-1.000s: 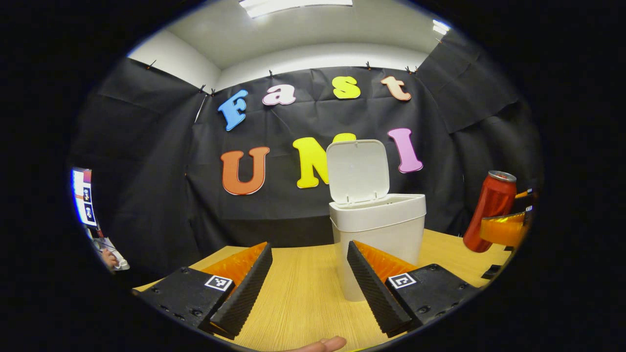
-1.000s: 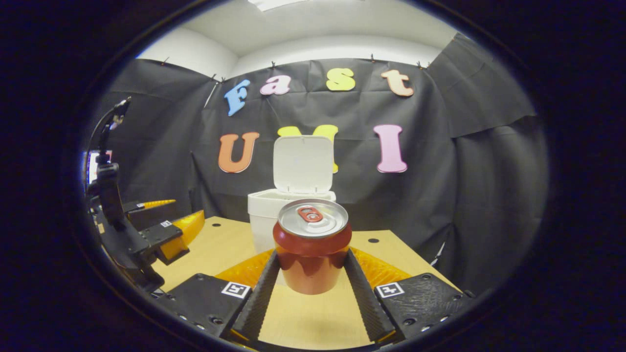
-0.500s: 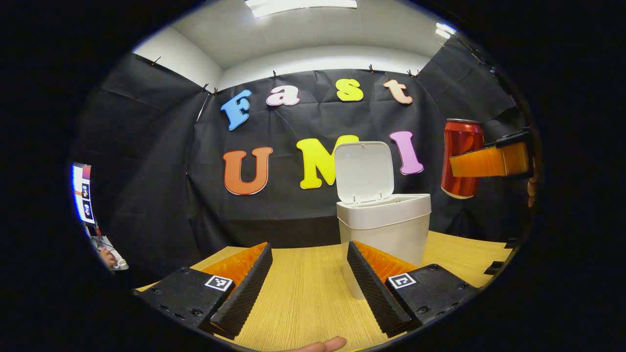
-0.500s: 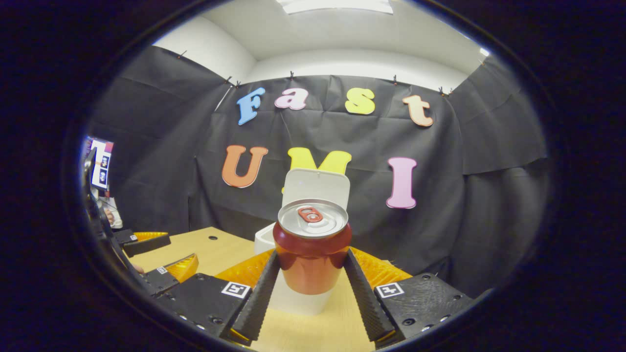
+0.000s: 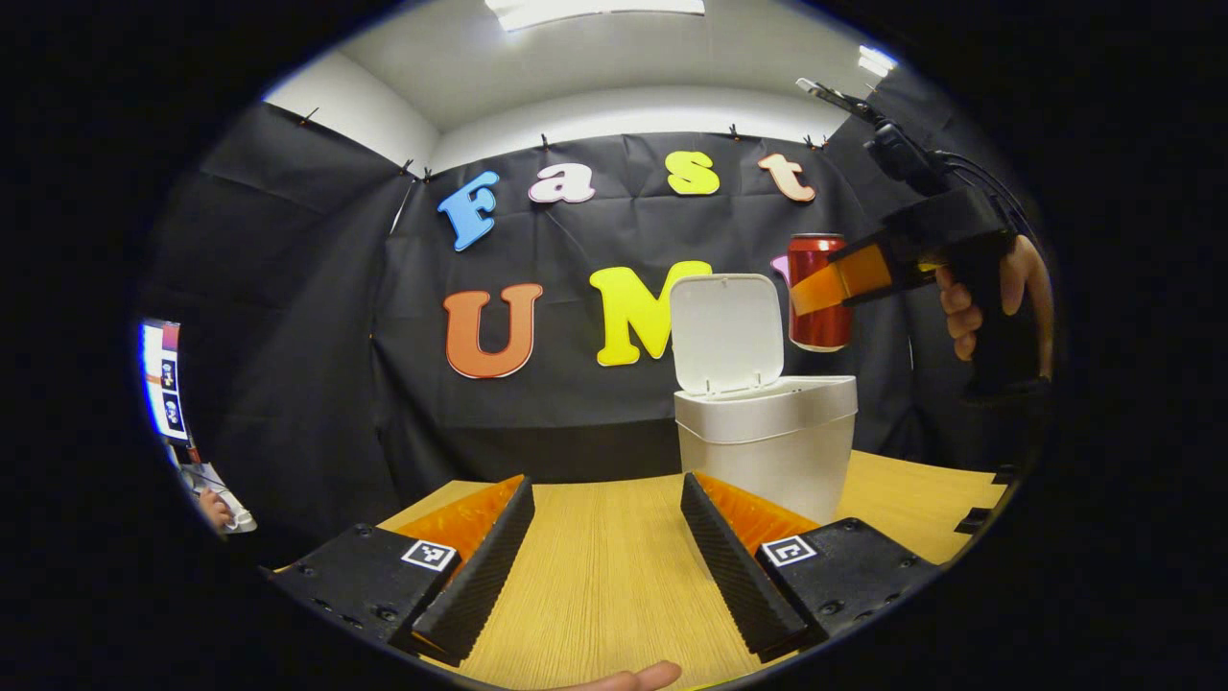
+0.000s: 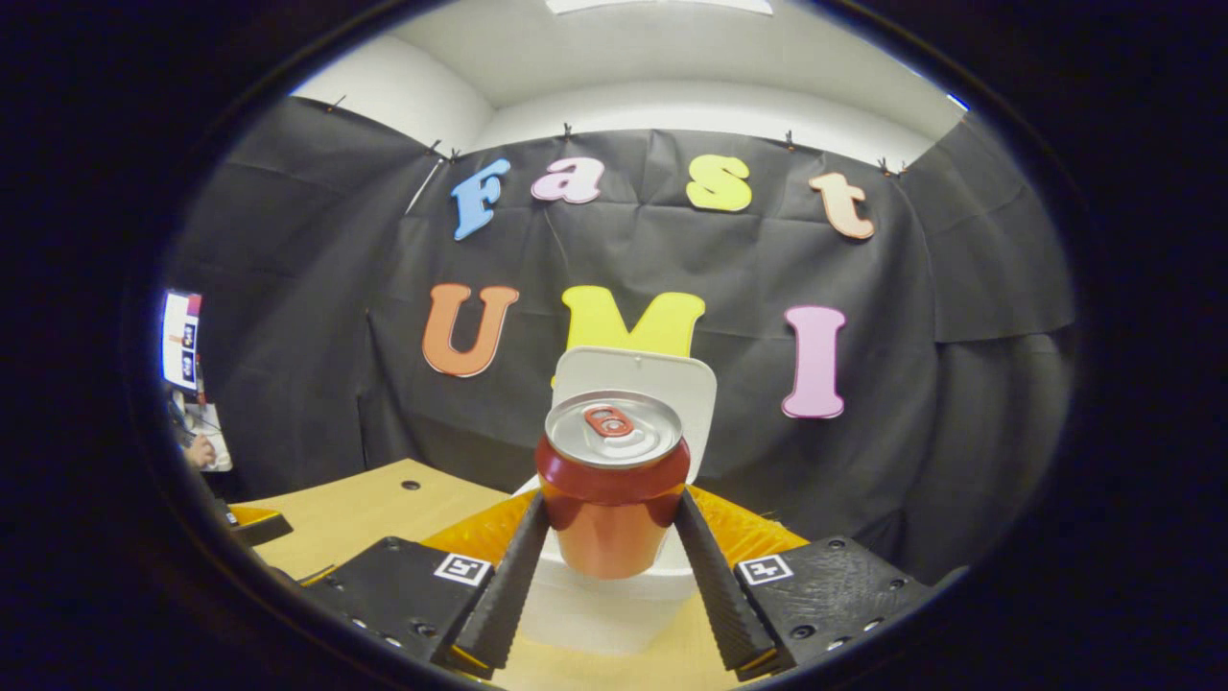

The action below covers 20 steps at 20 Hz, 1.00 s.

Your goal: Press the lid of the desktop garbage bin to open it, pick up the crumpled paper on the desktop and throw it into the bin, then pick up the pop can on the desktop and drop it into the bin, and finally close the garbage bin lid.

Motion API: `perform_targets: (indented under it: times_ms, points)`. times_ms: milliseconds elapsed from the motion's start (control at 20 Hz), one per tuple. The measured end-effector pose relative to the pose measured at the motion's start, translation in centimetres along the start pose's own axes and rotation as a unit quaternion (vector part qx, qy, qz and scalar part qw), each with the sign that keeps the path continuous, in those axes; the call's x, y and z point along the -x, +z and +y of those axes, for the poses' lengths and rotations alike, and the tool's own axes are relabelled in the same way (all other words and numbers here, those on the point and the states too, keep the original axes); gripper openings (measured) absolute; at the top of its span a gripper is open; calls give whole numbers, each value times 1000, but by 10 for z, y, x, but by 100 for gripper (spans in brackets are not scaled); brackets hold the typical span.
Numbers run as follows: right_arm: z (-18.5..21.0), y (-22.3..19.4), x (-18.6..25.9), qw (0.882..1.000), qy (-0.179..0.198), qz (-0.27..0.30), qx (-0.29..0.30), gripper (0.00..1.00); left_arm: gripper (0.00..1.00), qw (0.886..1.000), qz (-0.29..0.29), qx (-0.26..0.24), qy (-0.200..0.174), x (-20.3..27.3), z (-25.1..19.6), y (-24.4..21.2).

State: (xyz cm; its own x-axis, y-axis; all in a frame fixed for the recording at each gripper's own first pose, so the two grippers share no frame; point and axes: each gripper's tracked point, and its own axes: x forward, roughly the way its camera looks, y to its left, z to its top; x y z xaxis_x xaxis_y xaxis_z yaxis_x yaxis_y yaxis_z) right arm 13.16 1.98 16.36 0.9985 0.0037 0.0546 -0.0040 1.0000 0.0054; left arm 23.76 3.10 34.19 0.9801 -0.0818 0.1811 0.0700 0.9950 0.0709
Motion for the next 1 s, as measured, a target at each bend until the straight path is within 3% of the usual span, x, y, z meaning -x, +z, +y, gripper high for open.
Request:
perform_targets:
  times_ms: [350, 550, 750, 1000]
  points:
    - [-7, -28, -75, 998, -26, 55, -11, 79, 99, 1000, 9, 2, 6, -3, 12, -5]
    - [-10, -43, -103, 995, -39, 76, -48, 79, 99, 1000, 17, 6, -1, -5, 9, -10]
    - [-15, -45, -118, 995, -66, 77, -22, 78, 99, 1000, 30, 7, -6, -7, 8, -19]
    - [-7, -49, -124, 994, -59, 85, -26, 79, 100, 999, 30, 10, -6, -6, 13, -19]
